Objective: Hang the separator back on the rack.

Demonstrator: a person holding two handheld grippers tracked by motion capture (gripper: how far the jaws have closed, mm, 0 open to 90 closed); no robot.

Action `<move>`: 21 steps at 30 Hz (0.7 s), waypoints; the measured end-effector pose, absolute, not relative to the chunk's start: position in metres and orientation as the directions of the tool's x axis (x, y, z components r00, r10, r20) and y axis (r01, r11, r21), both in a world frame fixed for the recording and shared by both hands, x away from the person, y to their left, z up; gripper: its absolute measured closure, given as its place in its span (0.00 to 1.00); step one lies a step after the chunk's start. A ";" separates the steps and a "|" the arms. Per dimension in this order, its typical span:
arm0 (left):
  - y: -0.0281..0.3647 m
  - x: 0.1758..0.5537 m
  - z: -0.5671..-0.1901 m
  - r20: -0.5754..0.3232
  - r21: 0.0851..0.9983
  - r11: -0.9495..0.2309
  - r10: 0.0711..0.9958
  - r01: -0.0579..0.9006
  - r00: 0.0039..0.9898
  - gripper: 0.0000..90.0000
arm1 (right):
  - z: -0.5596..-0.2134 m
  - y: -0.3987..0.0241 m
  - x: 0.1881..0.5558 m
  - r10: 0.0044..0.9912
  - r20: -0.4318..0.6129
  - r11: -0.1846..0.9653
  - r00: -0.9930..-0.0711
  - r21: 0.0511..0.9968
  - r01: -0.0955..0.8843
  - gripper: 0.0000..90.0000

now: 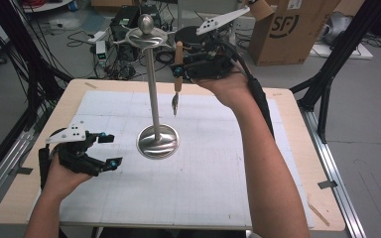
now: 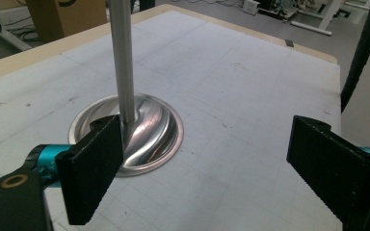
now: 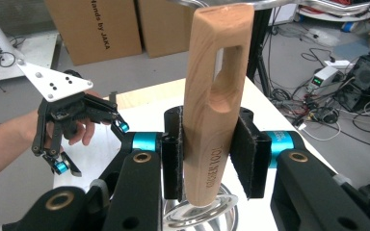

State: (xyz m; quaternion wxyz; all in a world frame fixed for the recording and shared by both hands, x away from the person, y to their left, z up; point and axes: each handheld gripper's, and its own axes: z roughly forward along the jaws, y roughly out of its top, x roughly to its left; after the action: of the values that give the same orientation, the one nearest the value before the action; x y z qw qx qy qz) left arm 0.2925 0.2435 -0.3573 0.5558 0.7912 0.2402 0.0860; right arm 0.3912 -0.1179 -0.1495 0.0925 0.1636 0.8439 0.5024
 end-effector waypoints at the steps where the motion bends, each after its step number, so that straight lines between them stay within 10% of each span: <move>1: 0.244 0.293 -0.357 -0.127 0.921 -0.271 0.473 0.281 0.872 0.15 | -0.149 -0.117 0.391 0.371 0.012 0.441 -0.929 0.878 0.187 0.76; 21: 0.246 0.292 -0.357 -0.129 0.925 -0.260 0.472 0.278 0.872 0.15 | -0.148 -0.110 0.404 0.401 0.012 0.452 -0.916 0.867 0.209 0.76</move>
State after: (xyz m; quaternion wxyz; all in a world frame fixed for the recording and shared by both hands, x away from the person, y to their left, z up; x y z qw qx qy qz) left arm 0.2920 0.2460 -0.3566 0.5598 0.7891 0.2375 0.0867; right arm 0.4042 -0.1101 -0.1483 0.0978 0.1803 0.8464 0.4915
